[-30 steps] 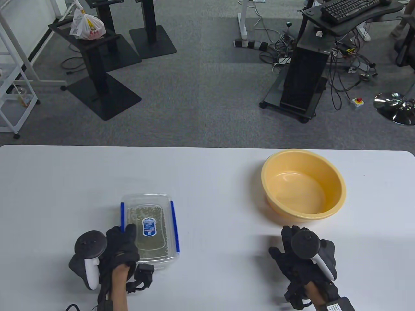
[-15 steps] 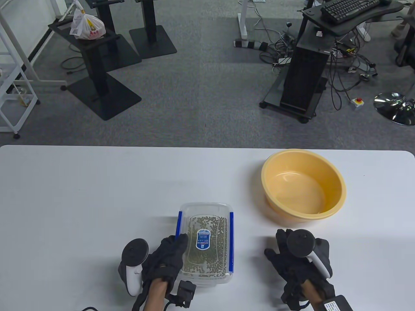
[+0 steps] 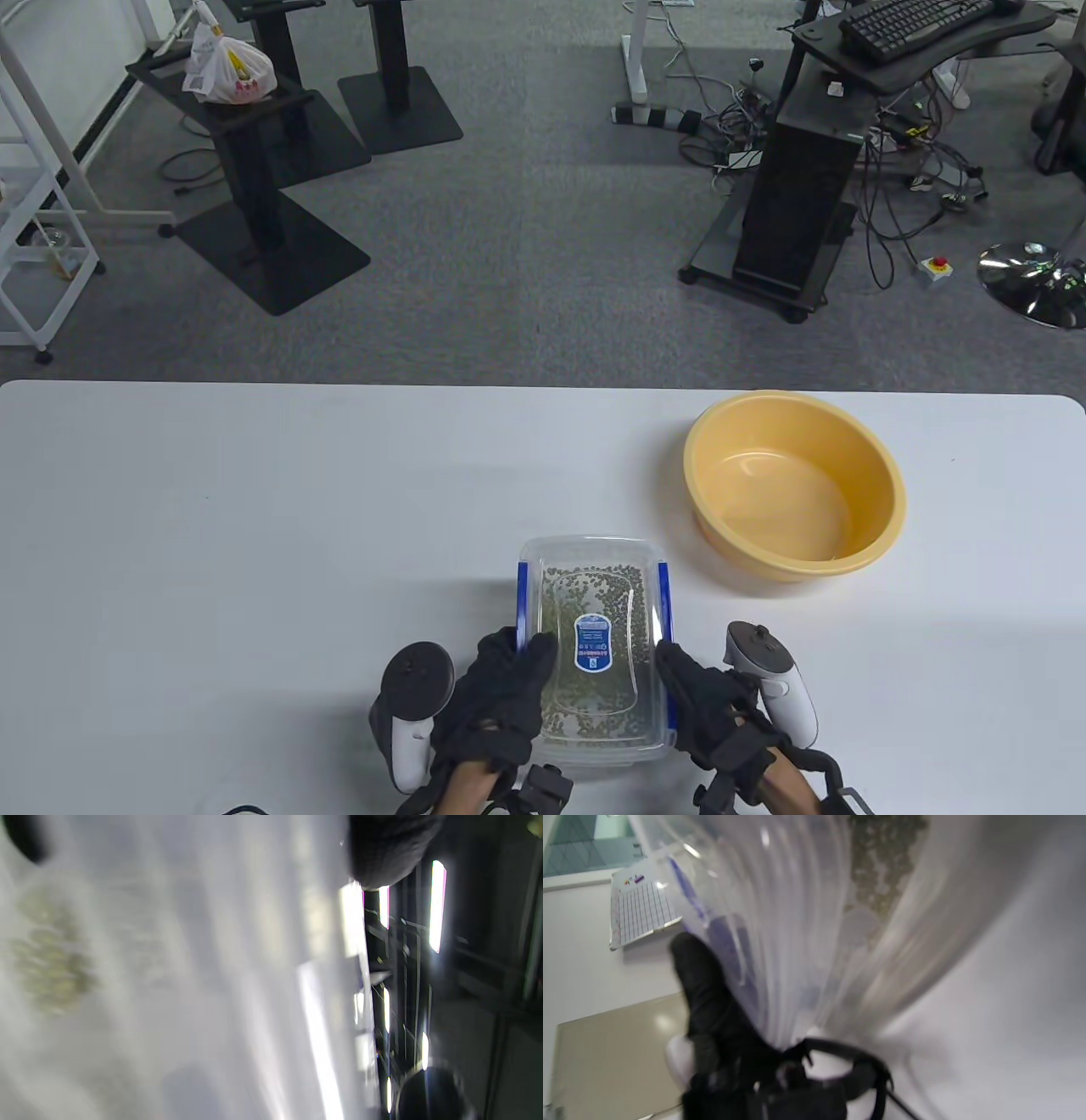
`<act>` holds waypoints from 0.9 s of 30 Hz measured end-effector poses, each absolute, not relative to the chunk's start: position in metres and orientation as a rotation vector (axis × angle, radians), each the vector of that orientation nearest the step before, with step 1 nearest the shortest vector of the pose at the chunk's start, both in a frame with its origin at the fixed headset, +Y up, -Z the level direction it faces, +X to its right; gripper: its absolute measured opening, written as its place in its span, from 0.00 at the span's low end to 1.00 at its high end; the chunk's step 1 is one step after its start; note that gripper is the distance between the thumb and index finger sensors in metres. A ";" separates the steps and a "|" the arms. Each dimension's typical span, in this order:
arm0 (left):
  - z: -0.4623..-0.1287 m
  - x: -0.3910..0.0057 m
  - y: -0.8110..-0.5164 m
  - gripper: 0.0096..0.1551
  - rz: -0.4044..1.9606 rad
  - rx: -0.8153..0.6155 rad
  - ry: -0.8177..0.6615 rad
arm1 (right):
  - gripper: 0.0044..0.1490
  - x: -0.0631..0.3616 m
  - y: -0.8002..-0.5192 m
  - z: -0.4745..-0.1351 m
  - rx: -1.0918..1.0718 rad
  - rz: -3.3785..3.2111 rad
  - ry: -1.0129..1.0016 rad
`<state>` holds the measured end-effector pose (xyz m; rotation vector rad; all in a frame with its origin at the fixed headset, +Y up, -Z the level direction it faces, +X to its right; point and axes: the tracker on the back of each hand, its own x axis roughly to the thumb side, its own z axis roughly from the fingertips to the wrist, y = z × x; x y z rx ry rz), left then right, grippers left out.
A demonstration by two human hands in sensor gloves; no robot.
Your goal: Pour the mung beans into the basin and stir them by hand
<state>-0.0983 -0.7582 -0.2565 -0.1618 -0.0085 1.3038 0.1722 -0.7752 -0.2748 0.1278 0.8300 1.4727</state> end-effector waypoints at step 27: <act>-0.256 -0.103 -0.754 0.46 1.400 -0.081 -0.062 | 0.64 0.197 -0.768 -0.279 0.002 1.430 0.647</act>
